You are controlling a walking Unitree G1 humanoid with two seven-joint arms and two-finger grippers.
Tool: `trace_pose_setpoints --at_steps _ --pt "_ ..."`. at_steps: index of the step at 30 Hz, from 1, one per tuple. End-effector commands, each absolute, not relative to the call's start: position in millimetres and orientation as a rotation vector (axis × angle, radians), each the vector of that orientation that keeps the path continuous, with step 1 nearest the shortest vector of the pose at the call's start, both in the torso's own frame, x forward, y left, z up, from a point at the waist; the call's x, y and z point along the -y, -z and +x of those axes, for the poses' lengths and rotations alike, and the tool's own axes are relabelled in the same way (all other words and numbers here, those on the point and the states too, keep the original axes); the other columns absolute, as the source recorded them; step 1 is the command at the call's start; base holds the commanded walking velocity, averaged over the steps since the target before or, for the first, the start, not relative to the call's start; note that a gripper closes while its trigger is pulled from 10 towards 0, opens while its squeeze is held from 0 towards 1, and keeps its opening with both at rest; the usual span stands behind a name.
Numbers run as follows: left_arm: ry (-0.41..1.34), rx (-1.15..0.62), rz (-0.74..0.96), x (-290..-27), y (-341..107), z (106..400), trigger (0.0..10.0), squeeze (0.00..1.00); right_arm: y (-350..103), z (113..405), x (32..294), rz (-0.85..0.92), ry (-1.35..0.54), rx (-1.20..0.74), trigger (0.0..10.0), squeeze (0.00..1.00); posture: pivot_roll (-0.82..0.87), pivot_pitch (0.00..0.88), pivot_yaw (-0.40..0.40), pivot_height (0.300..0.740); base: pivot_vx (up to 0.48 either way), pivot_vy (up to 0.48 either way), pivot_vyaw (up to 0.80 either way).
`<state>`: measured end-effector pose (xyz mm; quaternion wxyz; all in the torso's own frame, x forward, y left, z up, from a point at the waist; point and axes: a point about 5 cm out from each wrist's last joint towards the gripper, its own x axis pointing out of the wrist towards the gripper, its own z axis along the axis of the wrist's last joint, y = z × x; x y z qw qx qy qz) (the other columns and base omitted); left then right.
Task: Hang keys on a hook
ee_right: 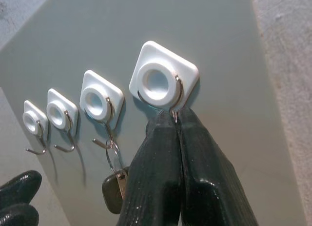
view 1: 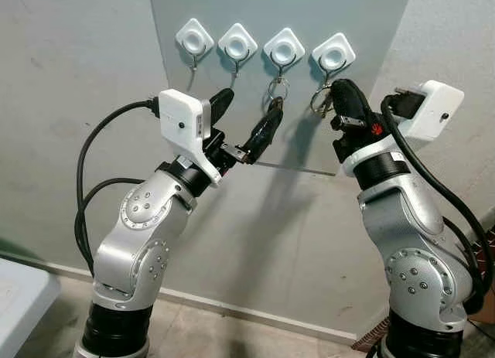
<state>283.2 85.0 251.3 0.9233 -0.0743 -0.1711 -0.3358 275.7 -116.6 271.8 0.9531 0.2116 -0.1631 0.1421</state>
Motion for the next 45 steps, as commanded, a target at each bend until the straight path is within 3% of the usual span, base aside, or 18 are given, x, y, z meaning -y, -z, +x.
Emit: trace_pose_setpoints --at_steps 1,35,36,45 --pt "0.695 0.379 -0.145 -85 -259 280 10.0 0.0 -283 273 116 0.438 -0.293 0.382 10.0 0.0 0.01 0.014 -0.012 0.732 0.0 0.0 0.0" --pt "0.684 0.382 -0.16 -86 -262 279 10.0 0.0 -266 281 111 0.477 -0.178 0.225 10.0 0.0 0.02 0.022 -0.021 0.732 0.0 0.0 0.0" --pt "0.682 0.382 -0.159 -86 -262 279 10.0 0.0 -264 281 111 0.5 -0.177 0.216 10.0 1.0 0.02 0.022 -0.021 0.732 0.0 0.0 0.0" --pt "0.65 0.355 -0.148 -88 -251 282 10.0 0.0 -240 276 114 0.492 -0.223 0.211 10.0 1.0 0.02 0.017 -0.019 0.732 0.0 0.0 0.0"
